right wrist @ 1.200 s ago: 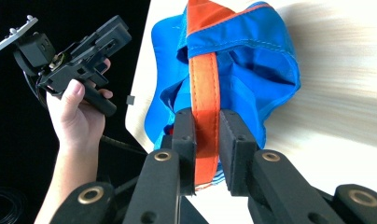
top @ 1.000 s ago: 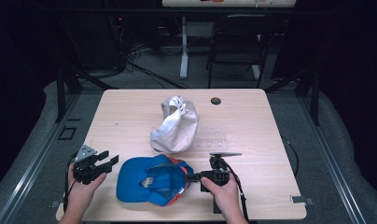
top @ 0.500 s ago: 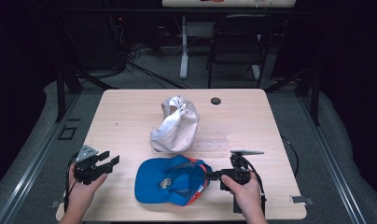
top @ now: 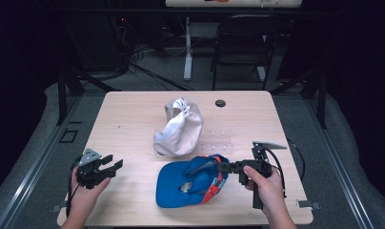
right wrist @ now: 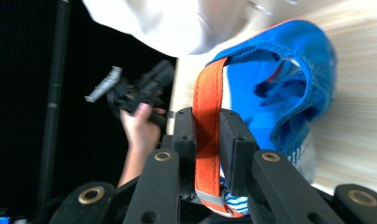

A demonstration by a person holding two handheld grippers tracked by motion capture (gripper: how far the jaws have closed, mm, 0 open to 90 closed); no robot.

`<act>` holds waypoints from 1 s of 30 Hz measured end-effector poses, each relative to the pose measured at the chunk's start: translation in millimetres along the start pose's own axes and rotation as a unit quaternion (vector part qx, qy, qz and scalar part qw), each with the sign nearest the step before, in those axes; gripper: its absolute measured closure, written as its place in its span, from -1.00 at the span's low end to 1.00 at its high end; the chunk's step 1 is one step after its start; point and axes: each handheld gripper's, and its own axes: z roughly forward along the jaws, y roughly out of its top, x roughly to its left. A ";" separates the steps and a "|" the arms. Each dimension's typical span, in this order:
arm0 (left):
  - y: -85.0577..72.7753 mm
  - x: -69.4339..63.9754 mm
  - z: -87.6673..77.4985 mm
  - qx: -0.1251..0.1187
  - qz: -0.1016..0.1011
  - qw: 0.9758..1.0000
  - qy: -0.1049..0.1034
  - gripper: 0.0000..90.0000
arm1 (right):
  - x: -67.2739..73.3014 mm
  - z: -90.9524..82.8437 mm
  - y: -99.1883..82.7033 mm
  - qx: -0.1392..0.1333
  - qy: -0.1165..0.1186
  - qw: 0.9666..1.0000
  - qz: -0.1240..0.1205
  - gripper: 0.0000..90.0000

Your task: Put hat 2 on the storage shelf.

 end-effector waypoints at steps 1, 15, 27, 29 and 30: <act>0.0 0.0 0.1 0.000 0.000 1.000 0.000 0.12 | 2.2 -1.9 2.3 0.000 0.006 1.000 0.001 0.74; -2.8 -2.1 5.1 0.008 0.005 1.000 0.000 0.12 | 52.8 -20.0 34.1 0.005 0.020 1.000 0.008 0.74; -5.1 -0.9 7.1 0.010 -0.002 1.000 -0.004 0.07 | 83.4 -73.9 55.8 -0.060 -0.014 0.998 0.017 0.74; -5.6 -0.8 8.0 0.009 -0.005 1.000 -0.003 0.05 | 87.5 -85.0 59.7 -0.073 -0.022 0.997 0.017 0.74; -5.7 -0.9 8.4 0.009 -0.005 1.000 -0.003 0.03 | 89.7 -89.8 61.8 -0.077 -0.025 0.997 0.015 0.74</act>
